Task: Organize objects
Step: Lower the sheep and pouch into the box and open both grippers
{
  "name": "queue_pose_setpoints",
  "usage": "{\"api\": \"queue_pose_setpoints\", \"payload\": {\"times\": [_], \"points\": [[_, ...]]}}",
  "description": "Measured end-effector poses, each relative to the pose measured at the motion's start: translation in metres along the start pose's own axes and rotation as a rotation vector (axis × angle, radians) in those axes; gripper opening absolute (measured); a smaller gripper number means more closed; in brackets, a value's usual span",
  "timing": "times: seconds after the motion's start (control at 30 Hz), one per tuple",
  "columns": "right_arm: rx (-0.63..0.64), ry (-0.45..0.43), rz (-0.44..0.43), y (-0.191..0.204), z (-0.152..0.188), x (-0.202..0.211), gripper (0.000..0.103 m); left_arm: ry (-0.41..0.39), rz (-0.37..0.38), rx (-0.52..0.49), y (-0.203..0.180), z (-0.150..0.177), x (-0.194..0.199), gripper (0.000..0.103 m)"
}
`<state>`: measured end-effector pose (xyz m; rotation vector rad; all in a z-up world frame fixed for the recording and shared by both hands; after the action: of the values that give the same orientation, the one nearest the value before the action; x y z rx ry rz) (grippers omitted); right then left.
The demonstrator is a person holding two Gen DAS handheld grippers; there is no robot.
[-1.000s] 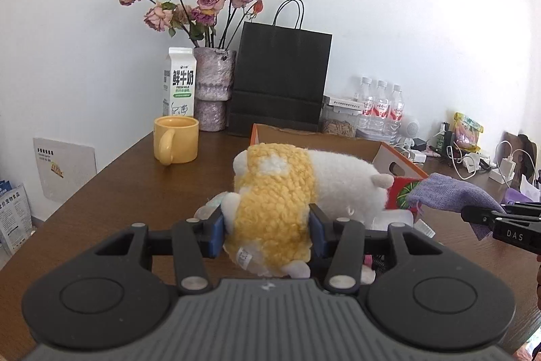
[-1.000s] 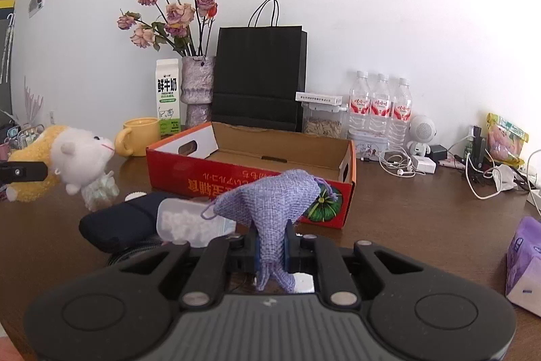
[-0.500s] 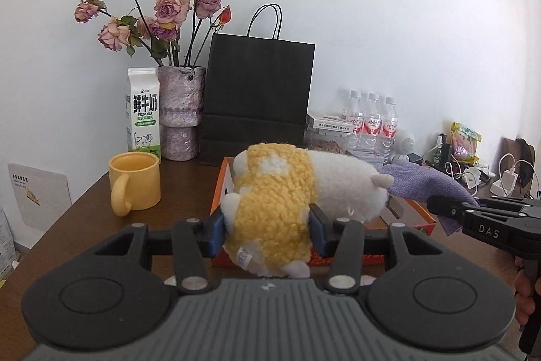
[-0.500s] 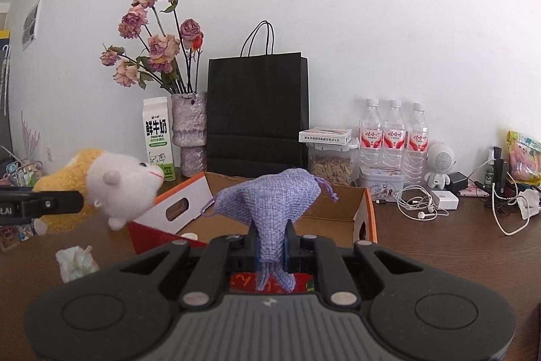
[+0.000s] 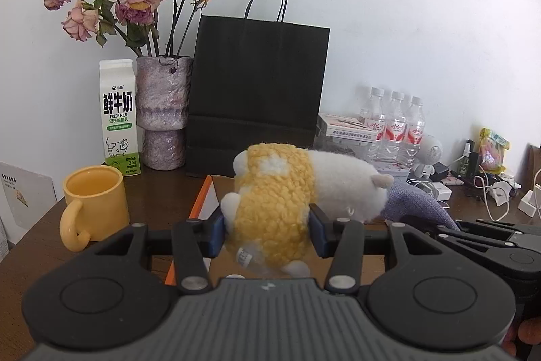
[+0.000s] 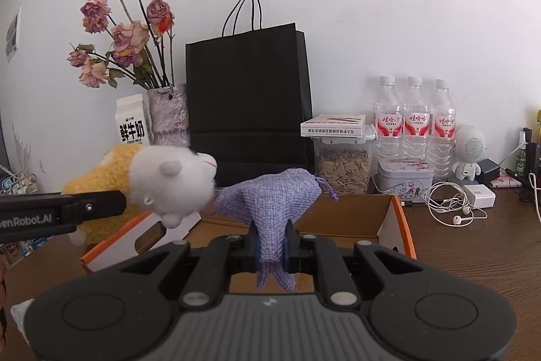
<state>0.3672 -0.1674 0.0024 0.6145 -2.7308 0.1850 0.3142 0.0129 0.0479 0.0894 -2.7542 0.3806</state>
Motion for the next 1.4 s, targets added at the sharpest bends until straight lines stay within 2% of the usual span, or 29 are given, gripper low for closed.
{"api": "queue_pose_setpoints", "payload": {"times": [0.2, 0.37, 0.47, 0.5, 0.53, 0.57, 0.6, 0.63, 1.03, 1.4], "points": [[0.013, 0.040, 0.002, -0.006, 0.007, -0.021, 0.011, 0.046, -0.036, 0.002, 0.000, 0.000, -0.039, 0.049], [0.006, 0.100, 0.015, -0.008, 0.016, -0.031, 0.012, 0.105, -0.046, -0.003, 0.004, 0.009, -0.054, 0.050], [0.002, 0.134, 0.033, -0.008, 0.020, -0.033, 0.022, 0.112, -0.042, 0.001, 0.006, 0.011, -0.054, 0.055], [0.002, 0.143, 0.037, -0.008, 0.021, -0.034, 0.034, 0.110, -0.041, -0.001, 0.005, 0.012, -0.053, 0.066], [0.002, 0.149, 0.040, -0.008, 0.022, -0.034, 0.057, 0.107, -0.041, 0.000, 0.005, 0.011, -0.052, 0.087], [0.003, 0.150, 0.043, -0.007, 0.022, -0.033, 0.070, 0.101, -0.041, 0.002, 0.005, 0.011, -0.051, 0.097], [0.007, 0.145, 0.053, -0.007, 0.022, -0.032, 0.092, 0.088, -0.043, 0.000, 0.005, 0.011, -0.050, 0.103], [0.014, 0.138, 0.064, -0.007, 0.021, -0.031, 0.101, 0.078, -0.047, 0.000, 0.004, 0.010, -0.048, 0.103], [0.014, 0.132, 0.068, -0.006, 0.018, -0.026, 0.103, 0.081, -0.056, 0.024, 0.007, 0.007, -0.046, 0.103], [0.048, 0.073, 0.088, 0.001, 0.009, -0.009, 0.103, 0.047, -0.055, 0.009, 0.004, 0.002, -0.028, 0.103]]}}
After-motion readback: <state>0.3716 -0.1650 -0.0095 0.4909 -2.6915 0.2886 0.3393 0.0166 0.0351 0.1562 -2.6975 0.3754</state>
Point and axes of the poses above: each gripper's, at about its wrist camera, not at the fingertips, and x roughly against the way its jaws point, y to its left, z to its underside, the point moved 3 cm from there along -x, roughly the way its jaws point, and after that the axes turned 9 degrees about x, right-handed, at the moved point
